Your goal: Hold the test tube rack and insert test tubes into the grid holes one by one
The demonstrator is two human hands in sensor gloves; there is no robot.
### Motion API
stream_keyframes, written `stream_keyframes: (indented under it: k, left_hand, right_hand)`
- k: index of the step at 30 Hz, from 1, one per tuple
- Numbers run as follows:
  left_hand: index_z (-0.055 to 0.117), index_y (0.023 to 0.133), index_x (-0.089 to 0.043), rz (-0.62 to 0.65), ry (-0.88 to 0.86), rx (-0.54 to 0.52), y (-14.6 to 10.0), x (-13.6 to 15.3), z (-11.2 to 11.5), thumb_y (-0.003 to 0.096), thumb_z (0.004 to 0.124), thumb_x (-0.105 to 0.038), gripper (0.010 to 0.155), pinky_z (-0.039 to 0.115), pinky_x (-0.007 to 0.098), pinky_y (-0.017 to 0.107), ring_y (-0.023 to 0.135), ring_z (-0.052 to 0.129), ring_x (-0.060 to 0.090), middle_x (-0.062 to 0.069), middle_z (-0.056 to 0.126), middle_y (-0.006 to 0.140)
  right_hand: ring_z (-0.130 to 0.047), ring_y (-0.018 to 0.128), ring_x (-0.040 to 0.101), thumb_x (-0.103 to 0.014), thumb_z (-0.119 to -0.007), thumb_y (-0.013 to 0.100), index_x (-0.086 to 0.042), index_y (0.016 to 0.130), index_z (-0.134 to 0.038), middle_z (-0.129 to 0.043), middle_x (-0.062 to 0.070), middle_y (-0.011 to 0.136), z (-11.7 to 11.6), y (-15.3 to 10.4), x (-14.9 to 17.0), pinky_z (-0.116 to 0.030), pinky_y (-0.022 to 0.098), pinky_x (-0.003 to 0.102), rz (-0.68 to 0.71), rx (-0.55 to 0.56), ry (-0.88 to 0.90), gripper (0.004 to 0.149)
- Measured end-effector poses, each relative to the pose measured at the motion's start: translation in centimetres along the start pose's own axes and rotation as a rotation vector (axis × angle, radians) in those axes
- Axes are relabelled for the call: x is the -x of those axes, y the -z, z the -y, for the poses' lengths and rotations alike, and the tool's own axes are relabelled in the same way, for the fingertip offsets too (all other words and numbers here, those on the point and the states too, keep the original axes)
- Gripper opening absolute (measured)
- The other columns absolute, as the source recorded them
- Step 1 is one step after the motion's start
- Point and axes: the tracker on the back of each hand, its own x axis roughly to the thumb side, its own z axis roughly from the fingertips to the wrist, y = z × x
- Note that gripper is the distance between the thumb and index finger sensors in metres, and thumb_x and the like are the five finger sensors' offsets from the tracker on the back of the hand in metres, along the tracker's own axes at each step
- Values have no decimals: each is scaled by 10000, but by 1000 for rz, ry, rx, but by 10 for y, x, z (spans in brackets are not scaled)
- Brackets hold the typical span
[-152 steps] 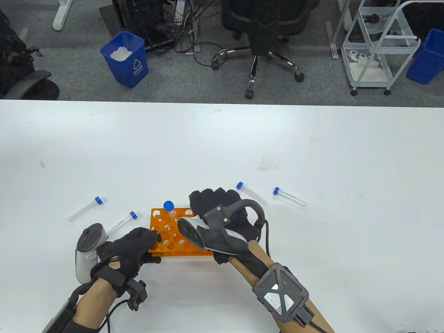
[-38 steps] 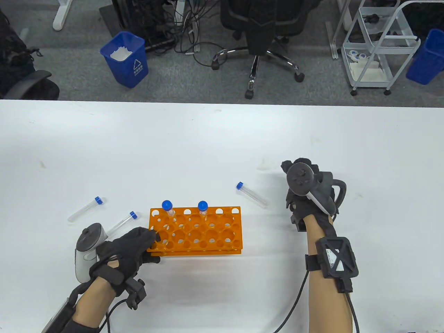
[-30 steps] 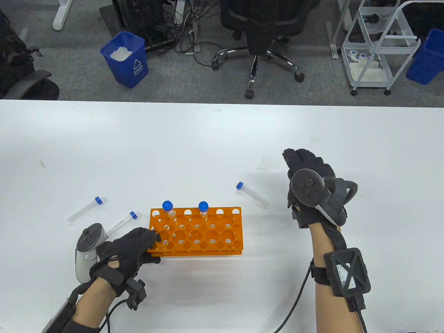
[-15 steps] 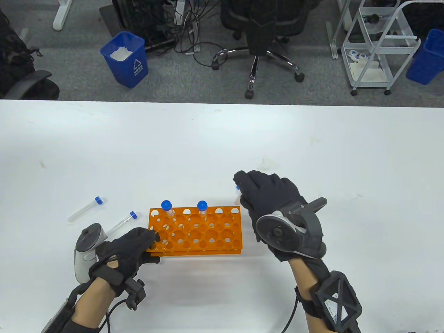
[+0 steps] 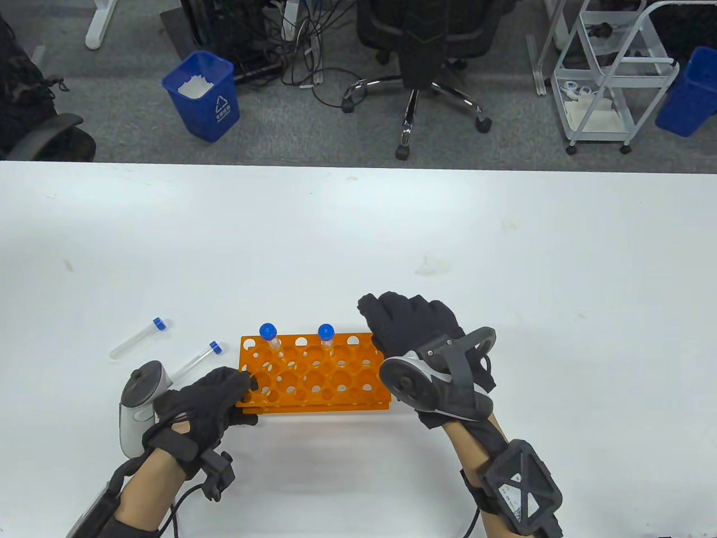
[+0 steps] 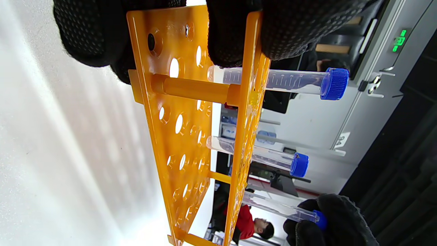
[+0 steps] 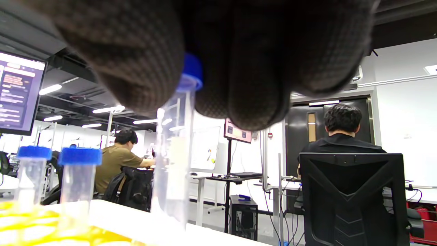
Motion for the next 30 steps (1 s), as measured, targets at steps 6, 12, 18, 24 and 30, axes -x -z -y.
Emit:
stream_keyframes:
  k: [6,12,18,24,30]
  left_hand:
    - [769,760,-217,2,-2,2,0,0,0,477,732,-469,381,805,502,544,738,890,444,285,570,965]
    - [770,759,-217,2,0,2,0,0,-1,477,732,-469,380,805,502,543,739,889,443,286,571,964]
    - [770,759,-217,3,-1,0,-1,0,-1,477,731,-469,381,805,503,542,738,890,444,286,571,964]
    - [770,758,-214,2,3,-2,-1,0,-1,476,733,-467,381,805,504,540,735,890,445,287,571,963]
    - [771,758,-217,2,5,-3,-1,0,-1,475,732,-469,380,805,502,541,736,890,444,286,571,964]
  right_hand:
    - [-1026,556,355,-312,-929,328,-220,861,-832,-968,110,808,-14,-2,-2,-882,413,537,9,-41,-22,550]
    - [-1026,556,355,-313,-929,329,-219,861,-832,-968,111,807,-20,-3,-2,-882,413,537,10,-61,-23,549]
    - [-1026,555,356,-314,-929,329,-217,862,-831,-969,110,806,-25,-4,-2,-881,413,539,11,-71,-27,550]
    - [-1026,562,359,-325,-929,328,-220,867,-827,-968,106,806,-28,-5,-1,-880,416,541,3,-81,-26,559]
    - [-1017,584,369,-338,-923,331,-218,885,-809,-951,122,829,-27,-6,0,-875,424,549,-13,-101,-26,578]
